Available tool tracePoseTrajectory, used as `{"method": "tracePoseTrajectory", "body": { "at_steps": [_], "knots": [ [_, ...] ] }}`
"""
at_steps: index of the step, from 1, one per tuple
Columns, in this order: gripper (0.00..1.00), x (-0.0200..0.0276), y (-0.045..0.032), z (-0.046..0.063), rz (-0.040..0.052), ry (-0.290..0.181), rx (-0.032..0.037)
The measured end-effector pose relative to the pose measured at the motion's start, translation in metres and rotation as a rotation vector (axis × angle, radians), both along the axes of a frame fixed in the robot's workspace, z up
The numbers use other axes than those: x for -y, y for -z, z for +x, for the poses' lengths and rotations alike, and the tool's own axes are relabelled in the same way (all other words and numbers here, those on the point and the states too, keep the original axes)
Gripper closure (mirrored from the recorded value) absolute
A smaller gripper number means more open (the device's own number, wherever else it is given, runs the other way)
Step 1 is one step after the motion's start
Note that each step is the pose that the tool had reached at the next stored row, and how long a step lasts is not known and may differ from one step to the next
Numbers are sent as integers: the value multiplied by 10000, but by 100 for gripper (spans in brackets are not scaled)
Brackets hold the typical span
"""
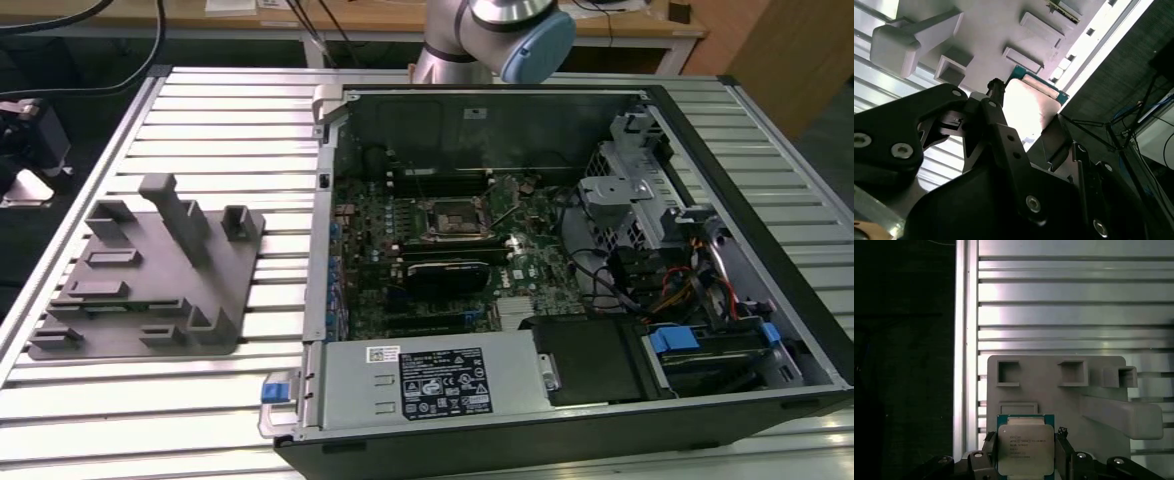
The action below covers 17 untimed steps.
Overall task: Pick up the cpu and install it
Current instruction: 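Pick up the cpu and move it towards the insertion slot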
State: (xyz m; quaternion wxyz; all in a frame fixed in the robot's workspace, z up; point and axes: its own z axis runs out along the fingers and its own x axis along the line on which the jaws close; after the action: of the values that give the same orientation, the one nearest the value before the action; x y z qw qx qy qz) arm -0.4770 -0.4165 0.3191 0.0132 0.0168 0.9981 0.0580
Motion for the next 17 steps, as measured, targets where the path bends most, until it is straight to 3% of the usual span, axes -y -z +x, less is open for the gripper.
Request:
{"method": "tracePoseTrajectory", "body": {
  "at_steps": [17],
  "knots": [
    [46, 0, -340, 0, 37, 0, 7]
  ]
}}
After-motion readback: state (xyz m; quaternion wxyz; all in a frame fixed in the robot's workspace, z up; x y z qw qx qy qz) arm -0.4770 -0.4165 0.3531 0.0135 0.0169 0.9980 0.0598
